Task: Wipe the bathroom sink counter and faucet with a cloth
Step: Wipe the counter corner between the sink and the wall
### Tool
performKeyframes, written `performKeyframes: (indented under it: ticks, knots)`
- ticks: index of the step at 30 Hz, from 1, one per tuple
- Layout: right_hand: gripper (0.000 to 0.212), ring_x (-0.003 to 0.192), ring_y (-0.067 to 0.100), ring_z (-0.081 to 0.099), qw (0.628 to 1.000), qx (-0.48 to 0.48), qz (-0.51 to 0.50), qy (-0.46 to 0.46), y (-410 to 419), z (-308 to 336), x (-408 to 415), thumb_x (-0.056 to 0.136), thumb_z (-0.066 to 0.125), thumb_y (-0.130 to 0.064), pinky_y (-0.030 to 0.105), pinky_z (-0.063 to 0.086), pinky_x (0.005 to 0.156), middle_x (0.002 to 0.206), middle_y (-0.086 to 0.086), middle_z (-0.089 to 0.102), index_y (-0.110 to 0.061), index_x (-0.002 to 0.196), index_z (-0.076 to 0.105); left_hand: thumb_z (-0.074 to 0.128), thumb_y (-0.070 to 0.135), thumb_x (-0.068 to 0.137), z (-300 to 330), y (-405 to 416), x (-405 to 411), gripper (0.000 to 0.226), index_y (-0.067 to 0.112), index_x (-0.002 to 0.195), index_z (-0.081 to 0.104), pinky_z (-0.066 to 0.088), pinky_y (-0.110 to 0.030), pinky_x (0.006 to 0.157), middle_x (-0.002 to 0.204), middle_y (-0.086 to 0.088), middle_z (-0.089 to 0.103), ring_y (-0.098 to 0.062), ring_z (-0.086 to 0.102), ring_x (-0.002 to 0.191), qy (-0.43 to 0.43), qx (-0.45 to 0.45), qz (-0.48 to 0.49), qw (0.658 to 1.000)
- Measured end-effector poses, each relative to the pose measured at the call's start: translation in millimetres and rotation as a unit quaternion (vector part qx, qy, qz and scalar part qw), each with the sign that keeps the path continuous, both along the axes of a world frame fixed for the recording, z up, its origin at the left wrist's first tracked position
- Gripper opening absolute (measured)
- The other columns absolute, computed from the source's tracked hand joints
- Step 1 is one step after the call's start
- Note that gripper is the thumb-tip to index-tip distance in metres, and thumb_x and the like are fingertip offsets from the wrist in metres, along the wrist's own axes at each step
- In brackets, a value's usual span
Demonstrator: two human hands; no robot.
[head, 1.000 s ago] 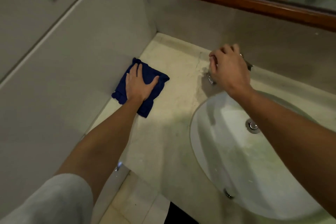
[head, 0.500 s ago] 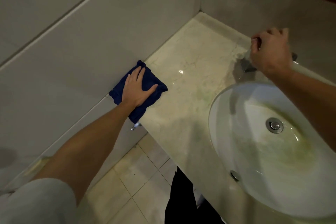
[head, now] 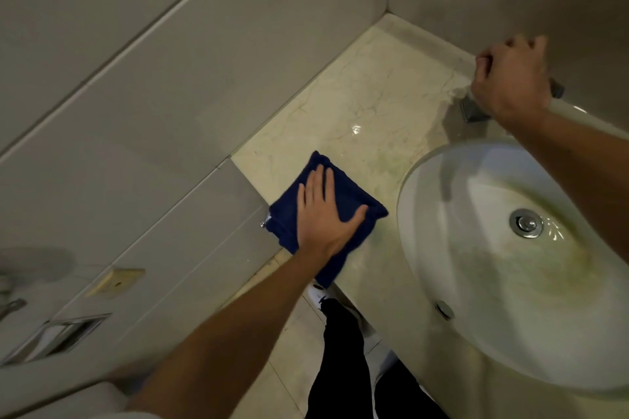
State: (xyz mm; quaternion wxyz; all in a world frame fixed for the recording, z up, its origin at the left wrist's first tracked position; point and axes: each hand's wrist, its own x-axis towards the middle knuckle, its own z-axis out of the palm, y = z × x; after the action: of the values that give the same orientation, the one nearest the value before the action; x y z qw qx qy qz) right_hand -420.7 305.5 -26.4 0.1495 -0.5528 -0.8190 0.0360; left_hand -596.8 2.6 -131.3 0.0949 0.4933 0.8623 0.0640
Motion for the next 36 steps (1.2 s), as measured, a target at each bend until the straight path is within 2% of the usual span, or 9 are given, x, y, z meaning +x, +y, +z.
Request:
performKeyframes:
  ticks: [5, 10, 16, 19, 22, 28, 33, 36]
  knots:
    - [0.043, 0.108, 0.045, 0.049, 0.999, 0.015, 0.007, -0.052, -3.8, 5.3, -0.3, 0.107, 0.037, -0.029, 0.051, 0.042, 0.093, 0.111, 0.03, 0.058, 0.003, 0.112, 0.066, 0.033, 0.079, 0.09, 2.6, -31.2, 91.3, 0.103, 0.009, 0.162, 0.012, 0.005, -0.045, 0.128, 0.17, -0.01, 0.011, -0.025, 0.008, 0.157, -0.015, -0.012, 0.025, 1.0]
    - [0.039, 0.117, 0.046, 0.045, 0.998, 0.012, 0.015, -0.062, -13.6, 12.6, -0.3, 0.108, 0.038, -0.024, 0.054, 0.039, 0.095, 0.119, 0.03, 0.057, 0.005, 0.117, 0.063, 0.031, 0.075, 0.092, 6.6, -51.2, 177.3, 0.1, 0.012, 0.163, -0.002, -0.005, -0.045, 0.128, 0.171, -0.009, -0.008, -0.024, -0.008, 0.158, -0.054, -0.043, 0.038, 0.997]
    - [0.036, 0.12, 0.046, 0.045, 0.996, 0.016, 0.03, -0.081, -22.1, 19.5, 2.2, 0.108, 0.038, -0.017, 0.055, 0.039, 0.102, 0.124, 0.032, 0.056, 0.01, 0.122, 0.058, 0.031, 0.069, 0.094, 6.9, -72.7, 232.4, 0.095, 0.01, 0.163, 0.002, -0.004, -0.045, 0.128, 0.171, -0.011, -0.006, -0.026, -0.006, 0.158, -0.046, -0.062, 0.052, 0.996]
    - [0.035, 0.119, 0.046, 0.046, 0.995, 0.021, 0.035, -0.088, -22.0, 19.9, 3.0, 0.108, 0.038, -0.015, 0.054, 0.037, 0.103, 0.123, 0.032, 0.056, 0.01, 0.121, 0.058, 0.032, 0.066, 0.096, 5.9, -73.1, 228.5, 0.092, 0.011, 0.163, 0.002, -0.009, -0.04, 0.126, 0.171, -0.009, -0.005, -0.023, -0.005, 0.158, -0.055, -0.052, 0.056, 0.996]
    - [0.037, 0.116, 0.045, 0.047, 0.997, 0.019, 0.031, -0.075, -17.1, 16.1, 1.8, 0.109, 0.037, -0.021, 0.053, 0.037, 0.099, 0.121, 0.031, 0.058, 0.006, 0.119, 0.061, 0.033, 0.063, 0.098, 5.4, -68.2, 216.6, 0.088, 0.011, 0.163, 0.004, -0.007, -0.039, 0.126, 0.171, -0.008, 0.0, -0.023, 0.001, 0.158, -0.056, -0.034, 0.073, 0.995]
    - [0.038, 0.112, 0.045, 0.047, 0.998, 0.018, 0.024, -0.06, -12.0, 10.9, 0.6, 0.108, 0.038, -0.023, 0.052, 0.037, 0.096, 0.118, 0.03, 0.059, 0.004, 0.121, 0.06, 0.026, 0.068, 0.099, 2.4, -30.8, 120.4, 0.089, 0.012, 0.163, 0.002, 0.003, -0.041, 0.129, 0.171, -0.008, 0.005, -0.022, 0.003, 0.158, -0.031, 0.002, 0.13, 0.991]
    - [0.034, 0.114, 0.045, 0.046, 0.999, 0.004, 0.01, -0.034, -10.7, 6.8, 0.7, 0.107, 0.041, -0.021, 0.053, 0.042, 0.094, 0.12, 0.027, 0.059, 0.002, 0.121, 0.062, 0.024, 0.087, 0.088, -3.3, 21.7, 50.0, 0.109, 0.011, 0.163, 0.0, 0.003, -0.042, 0.128, 0.171, -0.008, 0.002, -0.021, 0.002, 0.158, -0.016, 0.001, 0.131, 0.991]
    - [0.032, 0.114, 0.044, 0.047, 1.0, 0.001, 0.005, -0.025, -6.8, 3.6, 1.2, 0.105, 0.044, -0.02, 0.053, 0.044, 0.092, 0.12, 0.025, 0.059, 0.0, 0.121, 0.063, 0.025, 0.091, 0.084, -5.8, 61.9, 20.7, 0.115, 0.01, 0.163, 0.001, 0.003, -0.044, 0.128, 0.171, -0.009, 0.004, -0.022, 0.004, 0.158, -0.009, 0.009, 0.114, 0.993]
